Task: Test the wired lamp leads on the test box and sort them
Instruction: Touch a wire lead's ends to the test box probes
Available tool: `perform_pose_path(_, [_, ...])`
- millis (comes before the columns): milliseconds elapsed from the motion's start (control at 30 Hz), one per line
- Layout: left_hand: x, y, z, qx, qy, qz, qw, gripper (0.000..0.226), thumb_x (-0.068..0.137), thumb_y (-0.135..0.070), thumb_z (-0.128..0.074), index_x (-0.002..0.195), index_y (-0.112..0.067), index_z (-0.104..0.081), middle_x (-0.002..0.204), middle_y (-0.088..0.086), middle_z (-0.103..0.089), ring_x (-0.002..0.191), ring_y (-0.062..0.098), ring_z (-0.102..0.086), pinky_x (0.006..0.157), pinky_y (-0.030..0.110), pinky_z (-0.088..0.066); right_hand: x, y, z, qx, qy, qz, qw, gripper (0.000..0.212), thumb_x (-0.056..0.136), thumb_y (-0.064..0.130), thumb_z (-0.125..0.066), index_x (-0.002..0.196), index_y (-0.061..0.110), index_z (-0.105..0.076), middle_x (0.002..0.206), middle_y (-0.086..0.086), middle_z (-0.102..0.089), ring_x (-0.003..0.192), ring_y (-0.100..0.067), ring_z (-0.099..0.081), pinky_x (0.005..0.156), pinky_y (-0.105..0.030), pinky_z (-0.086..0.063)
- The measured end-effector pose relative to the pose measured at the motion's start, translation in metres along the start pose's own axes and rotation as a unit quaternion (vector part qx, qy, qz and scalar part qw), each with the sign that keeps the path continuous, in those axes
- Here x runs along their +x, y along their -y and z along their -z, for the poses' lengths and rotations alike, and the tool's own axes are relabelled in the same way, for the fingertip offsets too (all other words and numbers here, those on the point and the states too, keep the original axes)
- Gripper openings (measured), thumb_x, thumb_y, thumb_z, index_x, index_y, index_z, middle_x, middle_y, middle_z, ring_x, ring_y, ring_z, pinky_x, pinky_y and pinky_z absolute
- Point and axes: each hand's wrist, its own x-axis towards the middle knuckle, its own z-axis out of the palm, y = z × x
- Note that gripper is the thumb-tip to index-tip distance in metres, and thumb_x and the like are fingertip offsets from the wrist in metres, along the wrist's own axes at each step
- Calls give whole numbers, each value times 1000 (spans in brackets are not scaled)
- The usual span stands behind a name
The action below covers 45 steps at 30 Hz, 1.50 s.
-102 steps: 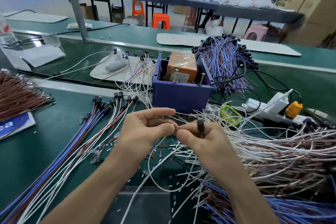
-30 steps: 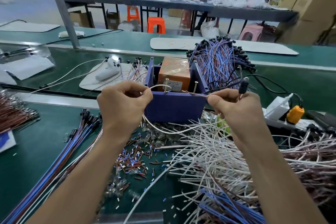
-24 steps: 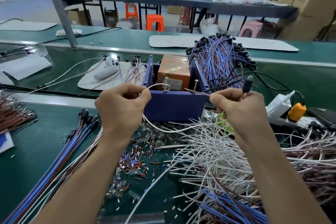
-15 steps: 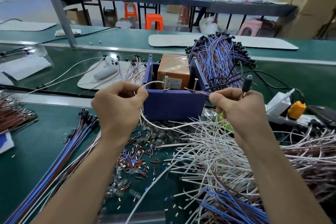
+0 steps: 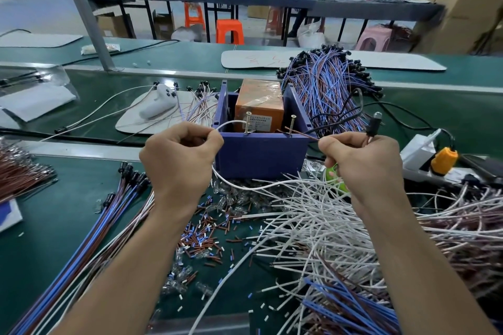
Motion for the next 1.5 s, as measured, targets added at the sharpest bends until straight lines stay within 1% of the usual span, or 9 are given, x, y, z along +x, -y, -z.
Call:
perform_pose_path(200, [0, 0, 1, -7, 0, 10, 1000, 17, 71, -34, -78, 61, -41, -67, 65, -25, -68, 52, 2, -61, 56, 20, -47, -3, 6, 4, 37, 39, -28, 998, 19, 78, 12, -81, 62, 22, -78, 50, -5, -63, 45, -15, -49, 56, -32, -40])
perform_pose_path(400, [0, -1, 1, -6, -2, 24, 1000, 19, 73, -33, -78, 61, -41, -66, 64, -26, -67, 51, 0, -60, 53, 14, -43, -3, 4, 2, 22, -22, -33, 999, 23, 78, 15, -81, 57, 17, -74, 50, -5, -65, 41, -12, -50, 56, -30, -39])
perform_pose_path(567, [0, 0, -1, -2, 3, 34, 999, 15, 74, -30, -81, 65, -38, -71, 62, -24, -68, 51, -1, -61, 55, 13, -43, -7, 4, 0, 66, 62, -50, 995, 27, 80, 3, -78, 57, 16, -75, 47, -6, -58, 40, -14, -44, 41, -21, -36])
perform_pose_path(767, [0, 0, 0, 6, -5, 40, 999, 8, 74, -29, -82, 69, -30, -76, 57, -16, -68, 51, 1, -60, 58, 20, -45, -2, 2, 5, 86, -12, -75, 993, 30, 81, 6, -78, 53, 14, -71, 47, -6, -59, 43, -19, -45, 39, -20, -32])
perform_pose_path(933, [-2, -1, 1, 17, -10, 39, 999, 10, 76, -30, -81, 69, -33, -75, 58, -17, -67, 54, 4, -63, 59, 22, -48, -5, 5, 3, 112, 76, -75, 988, 24, 82, -1, -75, 61, 9, -69, 46, -5, -55, 36, -10, -44, 38, -16, -34])
perform_pose_path(1133, [-2, -1, 1, -2, -11, 45, 999, 16, 73, -33, -78, 61, -37, -69, 60, -19, -67, 50, 4, -58, 58, 27, -49, -7, 4, 2, 67, 170, -76, 980, 25, 81, 0, -77, 60, 12, -73, 49, -6, -55, 41, -12, -47, 41, -20, -37])
perform_pose_path(1233, [-3, 1, 1, -16, 3, 32, 999, 10, 73, -32, -77, 65, -30, -71, 58, -13, -65, 49, 7, -55, 54, 27, -47, -8, 4, 3, 60, 185, -76, 978, 27, 81, 0, -77, 58, 14, -73, 48, -6, -54, 40, -12, -45, 41, -19, -37])
perform_pose_path(1367, [-5, 0, 1, -12, 28, 9, 999, 12, 73, -29, -76, 63, -31, -69, 60, -17, -64, 49, 5, -53, 51, 14, -37, -9, 6, 3, 61, 185, -79, 978, 28, 82, -1, -76, 58, 13, -73, 49, -6, -54, 41, -12, -45, 41, -19, -36])
perform_pose_path(1500, [-4, -2, 1, 25, 13, 27, 999, 16, 72, -37, -74, 59, -39, -64, 64, -25, -66, 55, 3, -59, 57, 21, -41, -8, 7, 3, 76, 174, -81, 978, 26, 82, -2, -76, 61, 11, -72, 49, -6, -53, 40, -11, -45, 41, -18, -36])
